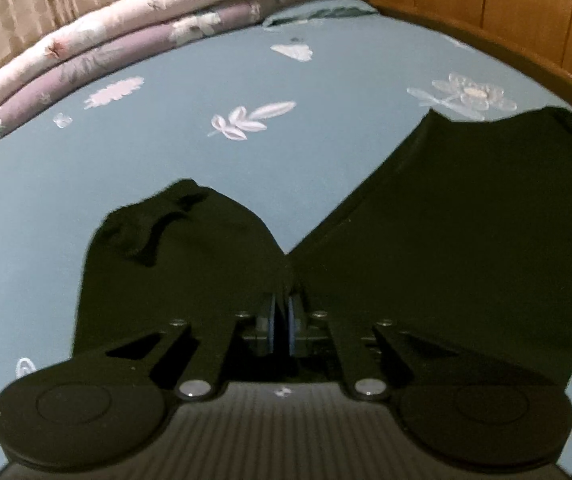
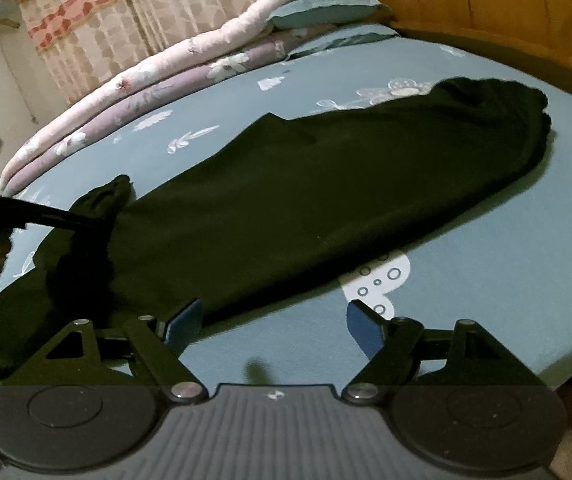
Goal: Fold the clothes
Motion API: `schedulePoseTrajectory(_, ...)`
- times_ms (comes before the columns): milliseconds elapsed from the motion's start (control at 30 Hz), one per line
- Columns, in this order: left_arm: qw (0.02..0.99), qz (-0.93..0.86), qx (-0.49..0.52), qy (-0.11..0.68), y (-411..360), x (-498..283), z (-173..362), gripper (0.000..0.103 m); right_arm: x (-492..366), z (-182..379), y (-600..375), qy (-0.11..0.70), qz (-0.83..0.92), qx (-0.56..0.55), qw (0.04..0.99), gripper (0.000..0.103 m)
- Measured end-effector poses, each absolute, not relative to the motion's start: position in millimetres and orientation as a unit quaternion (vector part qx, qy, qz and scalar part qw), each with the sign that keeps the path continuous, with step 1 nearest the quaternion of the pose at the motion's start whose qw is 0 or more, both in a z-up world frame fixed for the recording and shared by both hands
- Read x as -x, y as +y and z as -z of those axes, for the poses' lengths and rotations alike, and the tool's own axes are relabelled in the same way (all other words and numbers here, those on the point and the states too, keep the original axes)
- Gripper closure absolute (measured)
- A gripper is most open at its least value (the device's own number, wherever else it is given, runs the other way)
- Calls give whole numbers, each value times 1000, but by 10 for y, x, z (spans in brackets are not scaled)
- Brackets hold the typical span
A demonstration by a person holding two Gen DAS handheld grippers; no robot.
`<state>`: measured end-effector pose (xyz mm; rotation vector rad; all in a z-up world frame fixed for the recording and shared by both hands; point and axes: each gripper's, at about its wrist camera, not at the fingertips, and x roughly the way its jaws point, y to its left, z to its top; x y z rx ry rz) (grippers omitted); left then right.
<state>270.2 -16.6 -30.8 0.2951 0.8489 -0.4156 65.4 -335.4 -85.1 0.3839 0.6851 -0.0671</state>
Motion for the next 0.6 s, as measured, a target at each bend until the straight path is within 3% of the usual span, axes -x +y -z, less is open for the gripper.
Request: schedulePoseTrajectory(600,885,170,-84,425,737,-2119,193,96,-835,858,-3203,339,-9,-180,923,19)
